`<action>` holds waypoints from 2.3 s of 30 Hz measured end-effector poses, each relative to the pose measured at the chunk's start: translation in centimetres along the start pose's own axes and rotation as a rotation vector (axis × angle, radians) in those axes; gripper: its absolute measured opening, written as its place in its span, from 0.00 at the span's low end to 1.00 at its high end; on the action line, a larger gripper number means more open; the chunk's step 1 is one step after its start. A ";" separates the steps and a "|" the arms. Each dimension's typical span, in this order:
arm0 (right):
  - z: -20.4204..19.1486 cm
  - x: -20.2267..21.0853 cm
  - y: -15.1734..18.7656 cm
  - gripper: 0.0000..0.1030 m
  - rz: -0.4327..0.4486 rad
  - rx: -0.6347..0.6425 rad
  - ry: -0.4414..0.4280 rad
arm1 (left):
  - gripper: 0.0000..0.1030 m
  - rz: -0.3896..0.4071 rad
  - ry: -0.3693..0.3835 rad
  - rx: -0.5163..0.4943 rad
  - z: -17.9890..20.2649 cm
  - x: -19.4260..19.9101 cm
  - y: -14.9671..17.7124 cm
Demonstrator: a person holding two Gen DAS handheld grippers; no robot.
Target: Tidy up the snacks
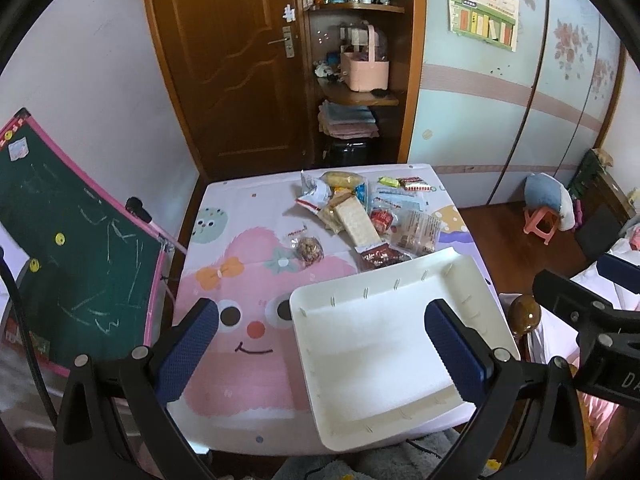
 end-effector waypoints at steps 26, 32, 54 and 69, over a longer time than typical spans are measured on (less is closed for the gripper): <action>2.9 -1.4 -3.0 1.00 -0.006 -0.046 0.026 | 1.00 -0.002 -0.038 0.065 -4.7 -4.0 -4.6; 5.8 -6.9 -6.3 1.00 -0.067 -0.071 -0.027 | 1.00 -0.036 -0.093 0.092 -6.4 -8.3 -7.2; 10.9 -37.8 -7.3 0.92 -0.507 -0.215 -0.097 | 1.00 -0.506 -0.150 0.252 -3.7 -37.5 -5.0; 10.2 -41.4 -3.4 0.77 -0.563 -0.244 -0.040 | 0.51 -0.636 -0.087 0.286 -1.4 -42.3 -1.4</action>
Point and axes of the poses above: each gripper's, at about its wrist camera, not at the fingertips, and x roughly against the way its jaws point, z to its right, y to its underside, the point moved 5 cm from there along -x, roughly the way its jaws point, and after that the axes turned 4 degrees about -y, right-handed, at the moved point
